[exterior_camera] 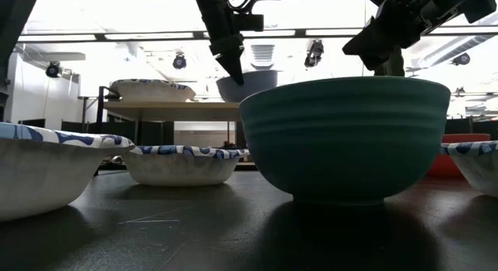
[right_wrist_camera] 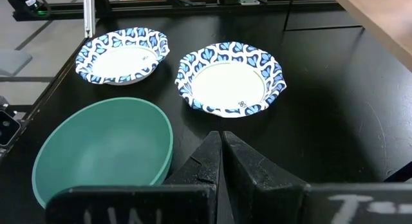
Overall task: Place and stack bowls onto a shelf
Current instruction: Put the blue bowl on the shelf
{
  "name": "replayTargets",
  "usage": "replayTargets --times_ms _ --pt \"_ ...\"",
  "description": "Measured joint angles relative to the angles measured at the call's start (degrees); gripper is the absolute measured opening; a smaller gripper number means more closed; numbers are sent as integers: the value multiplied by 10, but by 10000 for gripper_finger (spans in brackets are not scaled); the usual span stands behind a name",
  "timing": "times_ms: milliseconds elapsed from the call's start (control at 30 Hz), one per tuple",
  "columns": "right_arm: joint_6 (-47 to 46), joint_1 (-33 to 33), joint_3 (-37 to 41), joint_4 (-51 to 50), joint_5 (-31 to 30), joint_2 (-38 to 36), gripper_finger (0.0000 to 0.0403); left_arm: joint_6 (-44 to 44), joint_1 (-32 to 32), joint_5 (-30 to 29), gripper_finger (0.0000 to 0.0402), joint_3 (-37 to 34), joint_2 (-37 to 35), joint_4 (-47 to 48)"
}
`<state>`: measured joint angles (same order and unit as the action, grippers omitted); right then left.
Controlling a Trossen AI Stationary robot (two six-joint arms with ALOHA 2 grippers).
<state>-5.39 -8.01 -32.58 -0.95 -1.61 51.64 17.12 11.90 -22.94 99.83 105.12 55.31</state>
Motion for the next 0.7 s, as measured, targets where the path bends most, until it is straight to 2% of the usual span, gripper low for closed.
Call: replayTargets --times_ms 333,567,700 --pt "-5 0 0 0 0 0 9 3 0 0 86 0 -1 8" --pt "-6 0 0 0 0 0 9 -23 -1 0 104 45 -1 85" --pt "-7 0 0 0 0 0 9 -27 1 1 113 70 -3 97"
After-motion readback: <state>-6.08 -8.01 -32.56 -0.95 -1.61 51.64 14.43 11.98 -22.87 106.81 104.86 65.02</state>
